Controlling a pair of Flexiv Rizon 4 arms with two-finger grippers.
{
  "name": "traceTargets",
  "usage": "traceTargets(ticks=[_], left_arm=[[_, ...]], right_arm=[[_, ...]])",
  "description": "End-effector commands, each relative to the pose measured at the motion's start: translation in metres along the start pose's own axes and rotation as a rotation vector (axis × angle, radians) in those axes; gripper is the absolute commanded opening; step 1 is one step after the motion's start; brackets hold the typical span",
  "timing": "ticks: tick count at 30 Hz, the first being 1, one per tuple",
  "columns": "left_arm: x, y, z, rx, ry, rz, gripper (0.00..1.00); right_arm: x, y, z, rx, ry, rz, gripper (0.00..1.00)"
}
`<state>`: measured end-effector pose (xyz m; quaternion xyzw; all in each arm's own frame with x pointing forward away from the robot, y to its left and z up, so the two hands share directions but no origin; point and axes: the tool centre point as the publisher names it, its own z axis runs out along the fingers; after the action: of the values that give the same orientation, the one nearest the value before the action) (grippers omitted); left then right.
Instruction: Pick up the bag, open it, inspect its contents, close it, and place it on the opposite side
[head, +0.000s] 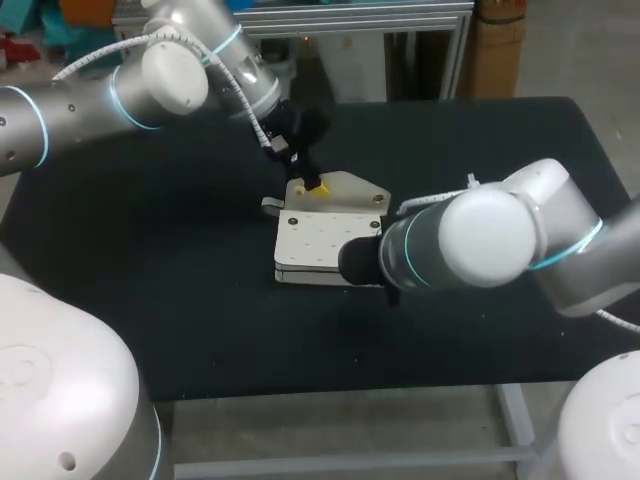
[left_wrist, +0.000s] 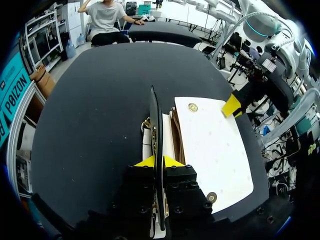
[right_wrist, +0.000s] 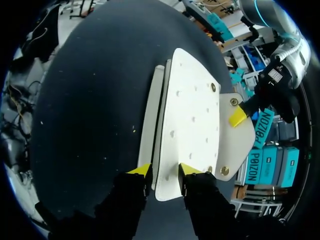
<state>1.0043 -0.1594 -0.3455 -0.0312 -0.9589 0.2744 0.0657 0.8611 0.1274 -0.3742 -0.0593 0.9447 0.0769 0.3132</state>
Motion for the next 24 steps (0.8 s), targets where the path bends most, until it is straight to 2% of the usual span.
traceTargets(ticks=[1, 10, 13, 14, 16, 24], left_arm=[[-0.003, 0.001, 0.003, 0.001, 0.01, -0.001, 0.0], [0.001, 0.003, 0.006, -0.004, 0.023, 0.007, 0.0], [0.002, 0.003, 0.006, -0.01, 0.026, 0.012, 0.0], [0.002, 0.003, 0.006, -0.012, 0.027, 0.013, 0.0], [0.003, 0.003, 0.007, -0.017, 0.027, 0.017, 0.0], [0.014, 0.005, 0.005, -0.004, -0.023, 0.057, 0.0]], right_arm=[[0.002, 0.0, 0.007, -0.007, -0.1, 0.002, 0.34], [-0.003, 0.002, 0.012, -0.007, -0.111, 0.009, 0.31], [-0.003, 0.003, 0.014, -0.007, -0.109, 0.01, 0.25], [-0.003, 0.003, 0.014, -0.007, -0.109, 0.01, 0.19], [-0.003, 0.003, 0.014, -0.006, -0.109, 0.011, 0.0], [-0.003, 0.003, 0.014, -0.002, -0.109, 0.014, 0.0]])
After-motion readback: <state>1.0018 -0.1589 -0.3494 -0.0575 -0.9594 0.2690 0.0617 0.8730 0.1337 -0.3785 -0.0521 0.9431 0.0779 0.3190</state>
